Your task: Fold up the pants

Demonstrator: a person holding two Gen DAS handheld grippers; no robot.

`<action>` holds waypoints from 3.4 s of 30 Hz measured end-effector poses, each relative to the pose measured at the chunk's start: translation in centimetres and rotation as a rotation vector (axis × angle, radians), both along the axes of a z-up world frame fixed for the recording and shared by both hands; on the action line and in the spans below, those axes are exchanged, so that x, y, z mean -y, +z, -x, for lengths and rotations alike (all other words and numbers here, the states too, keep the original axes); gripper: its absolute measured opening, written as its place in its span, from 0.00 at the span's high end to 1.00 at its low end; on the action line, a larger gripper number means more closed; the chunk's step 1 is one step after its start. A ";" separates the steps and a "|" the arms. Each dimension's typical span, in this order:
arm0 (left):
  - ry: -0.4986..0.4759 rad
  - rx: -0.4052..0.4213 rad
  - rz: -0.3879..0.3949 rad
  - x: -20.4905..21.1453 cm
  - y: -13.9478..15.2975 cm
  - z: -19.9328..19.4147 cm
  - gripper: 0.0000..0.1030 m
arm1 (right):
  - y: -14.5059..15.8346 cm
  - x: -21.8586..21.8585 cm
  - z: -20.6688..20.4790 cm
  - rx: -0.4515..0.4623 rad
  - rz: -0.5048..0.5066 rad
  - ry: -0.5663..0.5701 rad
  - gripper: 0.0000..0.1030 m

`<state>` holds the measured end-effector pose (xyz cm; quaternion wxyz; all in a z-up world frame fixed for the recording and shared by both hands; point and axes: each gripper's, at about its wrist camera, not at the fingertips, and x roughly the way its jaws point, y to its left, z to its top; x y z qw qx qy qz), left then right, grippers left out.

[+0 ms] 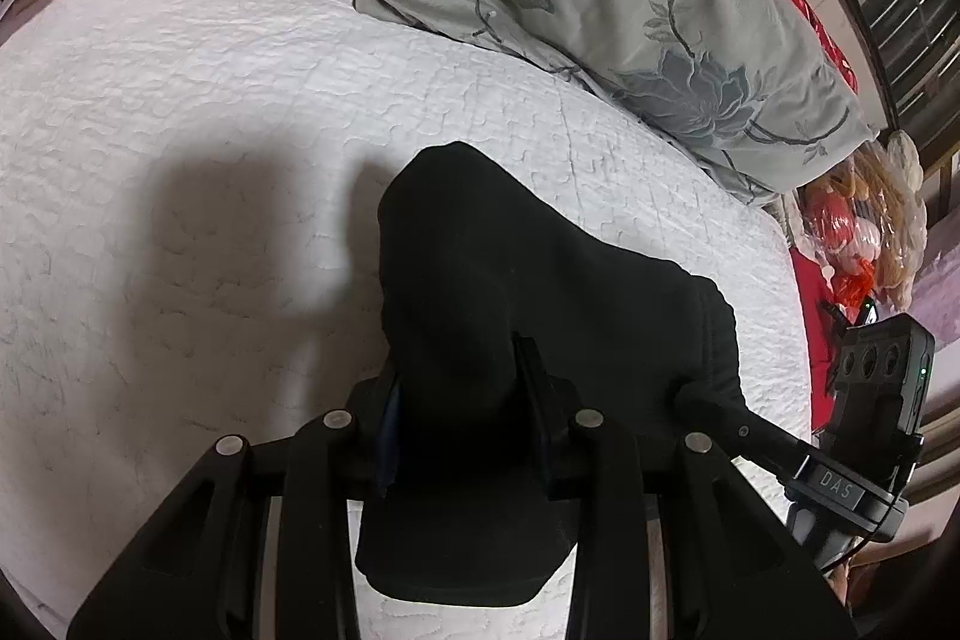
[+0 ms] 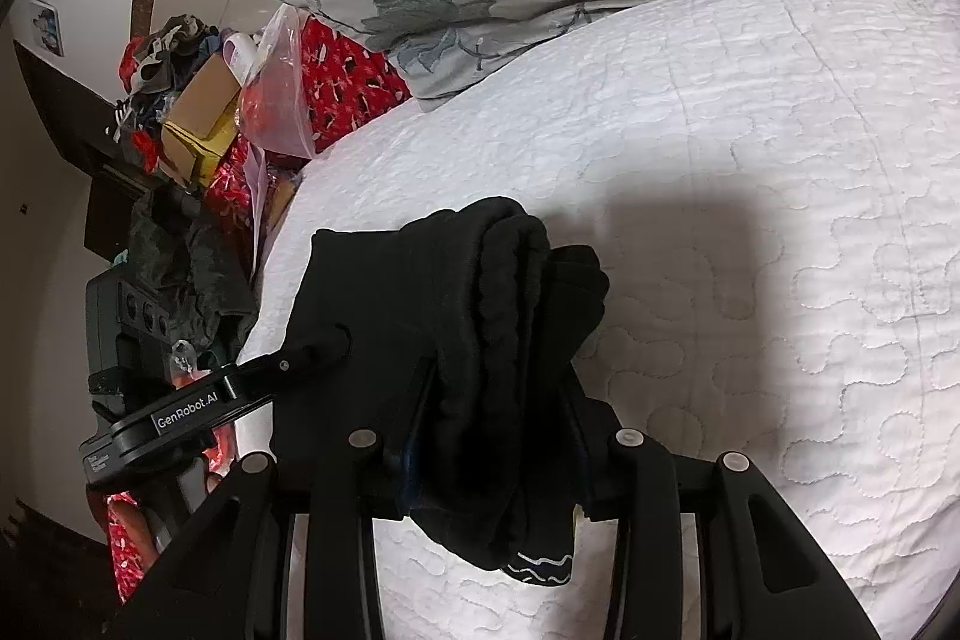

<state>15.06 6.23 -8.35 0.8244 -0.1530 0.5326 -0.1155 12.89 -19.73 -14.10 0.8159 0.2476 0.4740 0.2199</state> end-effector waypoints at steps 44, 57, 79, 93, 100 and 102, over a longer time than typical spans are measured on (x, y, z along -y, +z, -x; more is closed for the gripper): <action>-0.040 -0.134 0.350 -1.3 1.2 5.9 0.70 | 0.7 3.2 7.3 -0.009 -0.182 -0.007 0.65; -0.060 0.024 0.036 0.7 4.0 9.6 0.57 | 2.7 4.3 11.9 0.116 0.129 -0.118 0.46; -0.024 -0.138 -0.027 3.3 -1.3 2.1 0.51 | -2.1 3.6 5.6 -0.002 0.120 -0.153 0.56; -0.109 -0.119 0.049 3.5 -0.2 11.7 0.48 | -0.8 1.4 11.1 0.027 0.201 -0.086 0.53; -0.111 -0.082 -0.081 4.4 -1.1 12.4 0.51 | -2.4 3.8 12.8 -0.021 0.178 -0.109 0.70; -0.102 -0.077 -0.082 4.4 -0.6 12.4 0.51 | -2.8 3.9 13.1 -0.024 0.150 -0.126 0.67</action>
